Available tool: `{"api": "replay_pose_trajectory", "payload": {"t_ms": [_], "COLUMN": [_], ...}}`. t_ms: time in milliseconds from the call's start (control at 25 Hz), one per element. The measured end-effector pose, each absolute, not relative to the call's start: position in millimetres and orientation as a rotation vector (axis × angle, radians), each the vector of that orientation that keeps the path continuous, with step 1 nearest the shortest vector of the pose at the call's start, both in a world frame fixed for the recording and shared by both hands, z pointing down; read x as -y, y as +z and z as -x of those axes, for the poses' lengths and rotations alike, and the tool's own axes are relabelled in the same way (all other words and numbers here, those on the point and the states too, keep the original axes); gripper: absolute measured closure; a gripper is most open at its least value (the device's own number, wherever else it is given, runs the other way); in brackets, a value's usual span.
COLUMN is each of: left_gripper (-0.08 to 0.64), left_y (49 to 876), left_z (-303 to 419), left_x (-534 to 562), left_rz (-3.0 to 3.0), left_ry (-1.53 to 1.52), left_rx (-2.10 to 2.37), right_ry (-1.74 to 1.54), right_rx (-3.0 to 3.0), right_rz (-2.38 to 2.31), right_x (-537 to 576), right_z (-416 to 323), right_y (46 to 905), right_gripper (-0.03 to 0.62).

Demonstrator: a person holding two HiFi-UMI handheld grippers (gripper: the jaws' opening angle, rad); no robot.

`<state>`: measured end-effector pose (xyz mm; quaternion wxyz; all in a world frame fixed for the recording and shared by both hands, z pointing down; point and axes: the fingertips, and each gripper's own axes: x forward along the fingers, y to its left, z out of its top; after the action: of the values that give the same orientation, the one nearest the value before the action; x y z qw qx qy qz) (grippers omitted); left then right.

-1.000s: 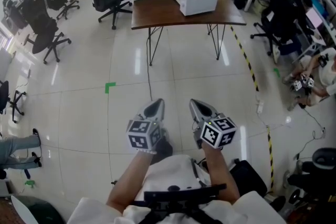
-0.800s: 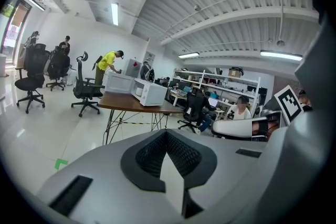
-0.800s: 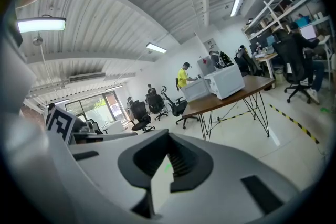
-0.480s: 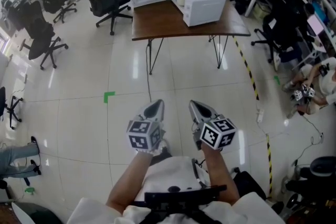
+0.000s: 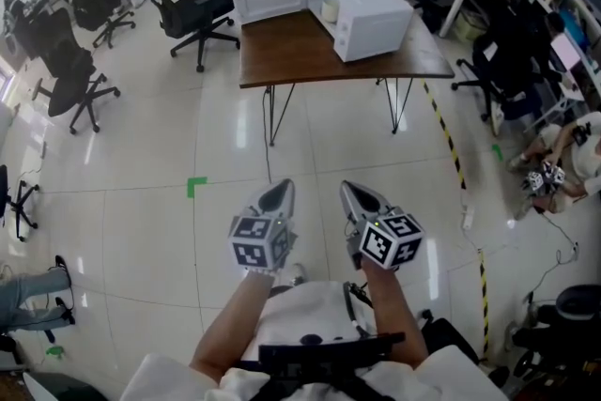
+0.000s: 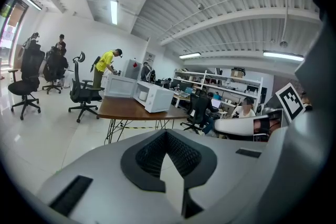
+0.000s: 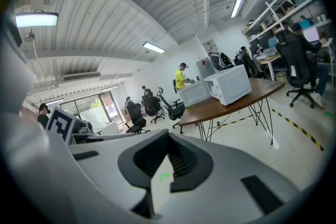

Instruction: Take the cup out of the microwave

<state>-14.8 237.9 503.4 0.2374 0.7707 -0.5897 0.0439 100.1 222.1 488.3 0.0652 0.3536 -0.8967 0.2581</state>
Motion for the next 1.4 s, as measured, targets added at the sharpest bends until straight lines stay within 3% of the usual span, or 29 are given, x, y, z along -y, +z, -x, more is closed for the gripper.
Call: {"api": "replay_pose_trajectory", "payload": {"t_ms": [720, 1400], "left_gripper": [0.560, 0.560], "left_y": [515.2, 512.9], "left_z": [48.2, 59.5], "left_x": [-184.0, -25.7], "left_rz": [-2.079, -2.064], "left_ry": [0.079, 0.115], "left_rx": [1.610, 1.661], "right_ry": [0.783, 0.794], "right_rx": [2.696, 2.727], "right_rz": [-1.039, -1.005], "right_x": [-162.5, 3.9], "right_z": [-71.2, -60.8], "right_y": [500.8, 500.0], "right_gripper": [0.589, 0.589]}}
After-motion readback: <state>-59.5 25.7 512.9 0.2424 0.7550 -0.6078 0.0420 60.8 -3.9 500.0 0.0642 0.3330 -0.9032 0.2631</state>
